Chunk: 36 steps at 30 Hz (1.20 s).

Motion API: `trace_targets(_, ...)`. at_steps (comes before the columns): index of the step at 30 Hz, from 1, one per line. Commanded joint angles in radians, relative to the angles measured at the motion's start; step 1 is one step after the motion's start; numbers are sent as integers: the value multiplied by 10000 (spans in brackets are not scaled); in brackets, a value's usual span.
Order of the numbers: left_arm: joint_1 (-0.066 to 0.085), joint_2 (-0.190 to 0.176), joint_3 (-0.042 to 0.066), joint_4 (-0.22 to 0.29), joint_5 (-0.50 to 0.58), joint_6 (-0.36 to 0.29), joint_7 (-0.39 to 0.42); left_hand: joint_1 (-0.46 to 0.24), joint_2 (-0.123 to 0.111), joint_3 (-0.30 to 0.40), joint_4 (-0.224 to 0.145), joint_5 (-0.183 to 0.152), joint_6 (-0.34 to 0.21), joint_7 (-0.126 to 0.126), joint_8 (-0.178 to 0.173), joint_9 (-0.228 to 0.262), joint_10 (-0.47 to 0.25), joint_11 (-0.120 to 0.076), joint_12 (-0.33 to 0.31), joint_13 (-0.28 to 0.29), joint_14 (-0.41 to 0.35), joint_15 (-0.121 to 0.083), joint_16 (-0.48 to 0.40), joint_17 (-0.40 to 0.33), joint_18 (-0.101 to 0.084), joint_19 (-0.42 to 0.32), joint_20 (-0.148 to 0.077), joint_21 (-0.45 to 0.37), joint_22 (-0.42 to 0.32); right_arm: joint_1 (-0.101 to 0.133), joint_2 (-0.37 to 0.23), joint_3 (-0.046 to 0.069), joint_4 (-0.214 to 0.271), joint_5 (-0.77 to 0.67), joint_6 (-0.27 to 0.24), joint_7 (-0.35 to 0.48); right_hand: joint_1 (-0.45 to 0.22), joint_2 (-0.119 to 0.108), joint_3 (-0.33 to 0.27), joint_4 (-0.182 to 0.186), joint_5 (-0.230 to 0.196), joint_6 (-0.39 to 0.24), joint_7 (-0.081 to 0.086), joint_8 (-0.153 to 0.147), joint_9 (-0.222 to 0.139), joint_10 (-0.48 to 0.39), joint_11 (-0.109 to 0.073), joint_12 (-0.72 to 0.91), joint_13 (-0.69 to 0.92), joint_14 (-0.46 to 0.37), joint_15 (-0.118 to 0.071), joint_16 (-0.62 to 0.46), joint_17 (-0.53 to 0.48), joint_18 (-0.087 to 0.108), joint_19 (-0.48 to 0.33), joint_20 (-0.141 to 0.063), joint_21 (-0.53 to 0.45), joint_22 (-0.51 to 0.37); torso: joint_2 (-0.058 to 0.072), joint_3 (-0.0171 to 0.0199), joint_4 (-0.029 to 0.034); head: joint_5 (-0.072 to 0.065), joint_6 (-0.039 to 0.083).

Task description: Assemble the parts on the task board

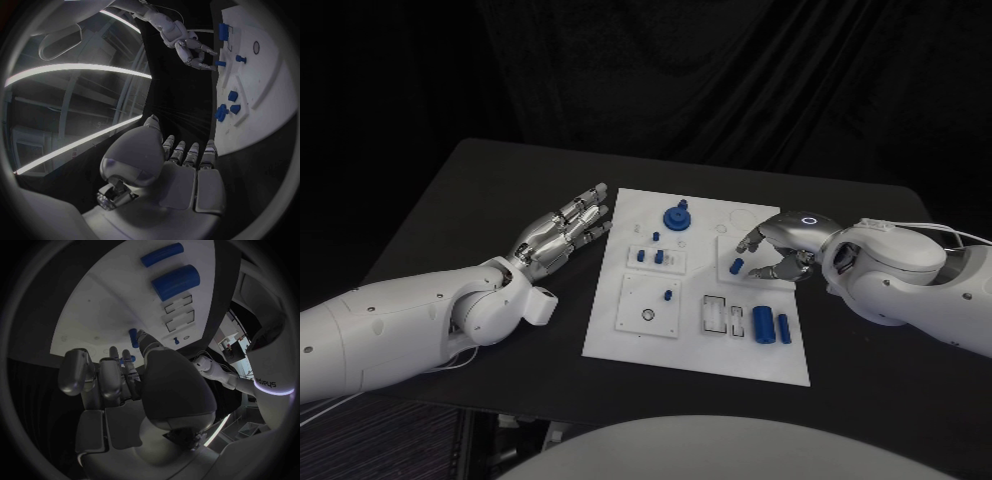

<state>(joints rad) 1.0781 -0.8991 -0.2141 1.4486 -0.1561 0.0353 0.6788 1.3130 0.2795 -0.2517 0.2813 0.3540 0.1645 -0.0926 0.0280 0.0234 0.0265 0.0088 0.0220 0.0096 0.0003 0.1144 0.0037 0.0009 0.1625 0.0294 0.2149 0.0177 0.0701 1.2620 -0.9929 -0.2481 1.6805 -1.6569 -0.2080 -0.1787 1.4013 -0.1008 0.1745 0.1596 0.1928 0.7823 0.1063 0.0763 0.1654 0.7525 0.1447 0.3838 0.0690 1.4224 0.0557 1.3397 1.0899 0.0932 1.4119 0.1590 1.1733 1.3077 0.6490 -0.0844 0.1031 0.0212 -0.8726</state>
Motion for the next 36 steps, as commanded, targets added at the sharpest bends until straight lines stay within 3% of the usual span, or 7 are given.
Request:
trace_targets(1,-20,30,9,9,46,38,1046,114,-15,69,-15,60,12,32,-38,10,16,61,-5,8,-3,74,-37,-9,75,-10,36,44,7,-104,108,3,-167,73,1,131,70,59,17,-42,0,20,84,-63,-19,144,-18,-58,-15,21,-2,-11,-87,-98,45,-10,-1,1520,30,13,-9,51,0)
trace_targets(13,-55,25,9,4,46,76,1020,150,-10,80,-23,87,12,32,-39,9,22,78,1,10,-3,77,-37,-9,75,-7,37,46,11,-353,557,5,-637,154,-291,407,200,160,57,-185,74,-96,366,-94,-122,661,-115,-163,1,5,-81,-71,-151,-85,12,-81,-85,1505,-4,-5,7,26,0)
trace_targets(21,-68,31,9,-10,46,78,1017,176,-16,83,-31,110,21,39,-38,11,22,89,1,10,-3,79,-37,-9,75,-4,39,48,15,-394,663,5,-710,330,-401,583,383,276,266,-385,505,251,502,54,-98,1301,-239,-290,23,42,-191,-67,-110,-95,39,-187,-60,1522,-7,3,12,20,0)
trace_targets(31,-85,35,9,-26,46,97,997,194,-17,86,-35,130,19,43,-38,10,22,93,1,10,-3,79,-37,-9,76,-2,40,49,17,-410,785,6,-763,420,-688,824,490,238,877,-392,699,1136,525,413,146,2365,-458,-504,40,144,-385,-7,36,-128,131,-362,108,1573,-18,-13,23,4,0)
trace_targets(33,-88,37,9,-31,46,101,990,194,-17,86,-35,130,19,43,-38,10,22,93,1,10,-3,79,-37,-9,76,-2,40,49,17,-411,791,6,-766,434,-743,857,536,245,1040,-408,741,1442,477,553,254,2646,-524,-521,60,180,-438,24,102,-141,163,-409,178,1592,-20,-14,21,8,0)
trace_targets(34,-92,38,9,-36,46,108,985,239,-21,95,-49,169,19,52,-39,10,20,98,0,9,-3,81,-37,-9,76,-1,43,51,16,-411,794,6,-767,441,-778,878,594,248,1168,-463,894,1856,402,767,413,2909,-588,-519,89,215,-495,51,160,-155,198,-460,255,1613,-20,-15,18,16,0)
trace_targets(36,-101,44,9,-46,46,122,973,254,-24,98,-56,183,23,55,-38,10,22,100,1,10,-3,82,-37,-9,77,1,44,52,19,-412,793,6,-765,451,-848,915,594,233,1226,-483,932,1953,381,812,483,3054,-622,-529,107,230,-519,59,182,-162,212,-490,287,1621,-22,-11,4,37,0)
